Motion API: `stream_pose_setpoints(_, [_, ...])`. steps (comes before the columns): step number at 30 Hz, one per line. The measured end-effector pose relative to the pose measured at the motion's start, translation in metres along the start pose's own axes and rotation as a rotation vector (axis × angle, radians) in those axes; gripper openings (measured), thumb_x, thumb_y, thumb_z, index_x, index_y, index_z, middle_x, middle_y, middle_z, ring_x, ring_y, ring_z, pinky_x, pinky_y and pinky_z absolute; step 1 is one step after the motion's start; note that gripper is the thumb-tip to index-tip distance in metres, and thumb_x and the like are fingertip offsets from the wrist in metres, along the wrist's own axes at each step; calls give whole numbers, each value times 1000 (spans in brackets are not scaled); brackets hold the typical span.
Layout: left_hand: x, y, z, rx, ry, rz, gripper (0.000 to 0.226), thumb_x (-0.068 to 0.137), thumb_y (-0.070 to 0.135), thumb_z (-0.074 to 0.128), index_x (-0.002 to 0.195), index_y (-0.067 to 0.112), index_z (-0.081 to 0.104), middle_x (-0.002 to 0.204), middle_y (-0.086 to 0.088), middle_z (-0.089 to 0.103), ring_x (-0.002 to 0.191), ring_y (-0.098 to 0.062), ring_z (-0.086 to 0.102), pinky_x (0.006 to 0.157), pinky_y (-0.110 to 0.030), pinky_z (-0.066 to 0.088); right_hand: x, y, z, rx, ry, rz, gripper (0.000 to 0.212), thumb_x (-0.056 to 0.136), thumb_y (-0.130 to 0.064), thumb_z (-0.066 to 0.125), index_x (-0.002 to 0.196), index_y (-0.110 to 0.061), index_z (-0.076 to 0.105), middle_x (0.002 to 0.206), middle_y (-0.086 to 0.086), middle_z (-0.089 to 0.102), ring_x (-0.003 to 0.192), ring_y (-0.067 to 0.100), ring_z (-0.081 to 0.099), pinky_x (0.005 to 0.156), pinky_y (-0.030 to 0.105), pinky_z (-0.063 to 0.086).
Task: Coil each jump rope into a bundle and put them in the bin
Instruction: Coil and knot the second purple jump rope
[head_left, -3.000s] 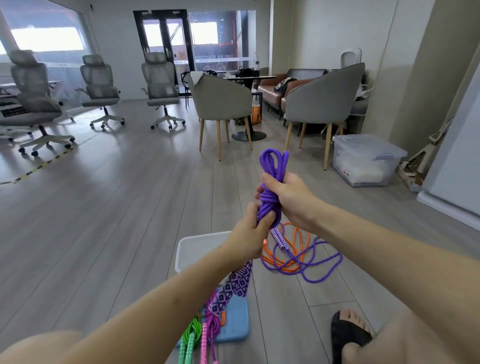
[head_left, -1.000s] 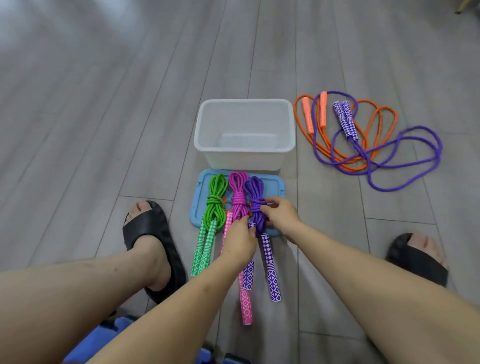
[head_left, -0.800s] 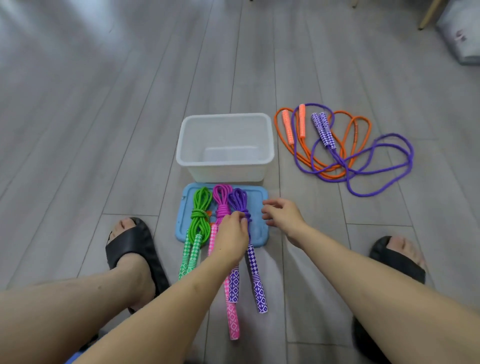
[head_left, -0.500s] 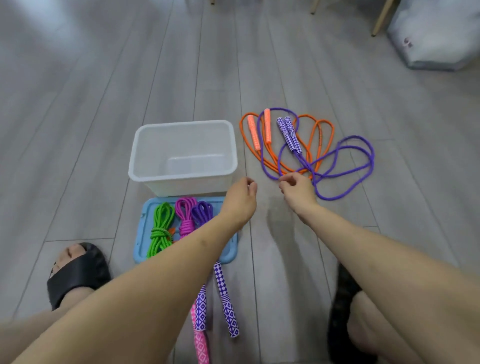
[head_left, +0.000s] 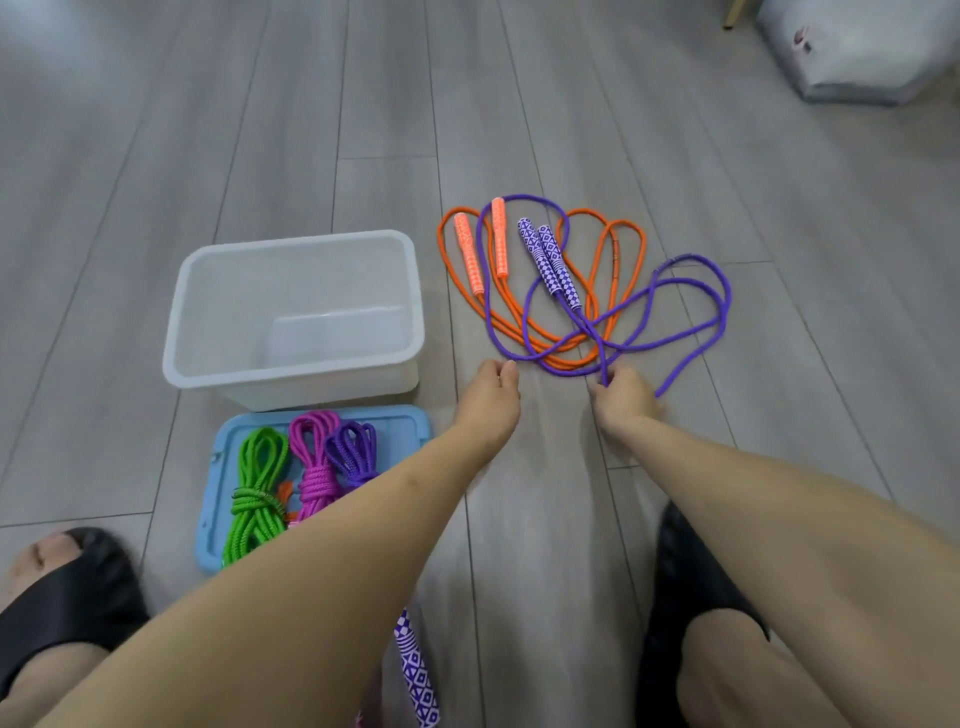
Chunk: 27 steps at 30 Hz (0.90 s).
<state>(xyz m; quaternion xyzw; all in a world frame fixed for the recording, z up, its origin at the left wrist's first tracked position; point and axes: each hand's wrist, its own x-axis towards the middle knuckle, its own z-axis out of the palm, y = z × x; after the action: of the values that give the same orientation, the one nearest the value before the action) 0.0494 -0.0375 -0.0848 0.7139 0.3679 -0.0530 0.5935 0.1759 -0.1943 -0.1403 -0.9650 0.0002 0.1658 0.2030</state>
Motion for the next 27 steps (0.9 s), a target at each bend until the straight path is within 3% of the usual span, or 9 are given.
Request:
stream_pose_setpoints(2, [-13, 7, -2, -46, 2, -5, 26, 105, 41, 38, 95, 22, 53, 93, -8, 64, 84, -27, 61, 83, -45, 54, -9, -4, -6, -24, 84, -84, 23, 102, -24, 56, 115, -8, 63, 118, 20, 66, 115, 40, 60, 95, 47, 44])
stream_pose_setpoints(4, [-29, 12, -7, -89, -4, -11, 25, 108, 32, 38, 107, 14, 55, 93, -8, 63, 78, -21, 58, 73, -36, 48, -20, -15, -23, 167, 109, -140, 20, 101, -13, 53, 115, -2, 64, 113, 25, 66, 108, 42, 61, 86, 43, 44])
stream_pose_setpoints(8, [-66, 32, -25, -105, 23, 29, 24, 108, 30, 41, 112, 11, 55, 96, -8, 62, 77, -17, 57, 64, -29, 44, -60, -50, -97, 466, 95, -258, 23, 102, -24, 59, 97, -5, 70, 86, 13, 67, 83, 27, 59, 70, 35, 39])
stream_pose_setpoints(14, [-137, 131, -64, -14, 100, 432, 26, 106, 20, 51, 126, 6, 61, 107, -7, 66, 92, -18, 59, 80, -19, 48, -145, -106, -244, 455, 25, -560, 19, 103, -25, 57, 89, -21, 68, 69, -1, 55, 60, 6, 44, 57, 24, 34])
stream_pose_setpoints(16, [-167, 164, -73, 37, 94, 544, 32, 106, 18, 53, 132, 2, 60, 121, -13, 68, 109, -21, 63, 97, -27, 47, -183, -119, -282, 377, -27, -656, 20, 105, -21, 55, 90, -18, 67, 56, -10, 51, 50, 0, 41, 52, 18, 31])
stream_pose_setpoints(18, [-204, 188, -80, 100, 41, 619, 31, 106, 17, 54, 130, 1, 61, 120, -13, 70, 111, -22, 66, 98, -28, 47, -219, -128, -311, 339, -37, -717, 20, 104, -19, 55, 91, -15, 68, 47, -19, 52, 46, -4, 45, 56, 18, 35])
stream_pose_setpoints(20, [-240, 200, -90, 83, -19, 649, 18, 106, 14, 51, 110, 6, 67, 96, -12, 75, 91, -21, 72, 88, -30, 54, -252, -132, -332, 332, -55, -765, 20, 104, -20, 56, 90, -15, 69, 46, -20, 51, 46, -4, 45, 54, 16, 34])
stream_pose_setpoints(23, [-289, 210, -119, -92, -57, 662, 26, 104, 4, 47, 84, 8, 63, 62, -4, 63, 56, -15, 67, 66, -28, 60, -291, -132, -351, 299, -66, -852, 23, 104, -27, 59, 88, -16, 71, 57, -8, 42, 50, 3, 35, 52, 24, 29])
stream_pose_setpoints(27, [-337, 218, -169, -187, 11, 654, 31, 107, 10, 43, 80, 9, 58, 59, 0, 45, 44, -10, 38, 46, -22, 38, -317, -133, -366, 225, -40, -908, 23, 104, -32, 57, 88, -23, 71, 68, 2, 45, 58, 11, 37, 57, 32, 31])
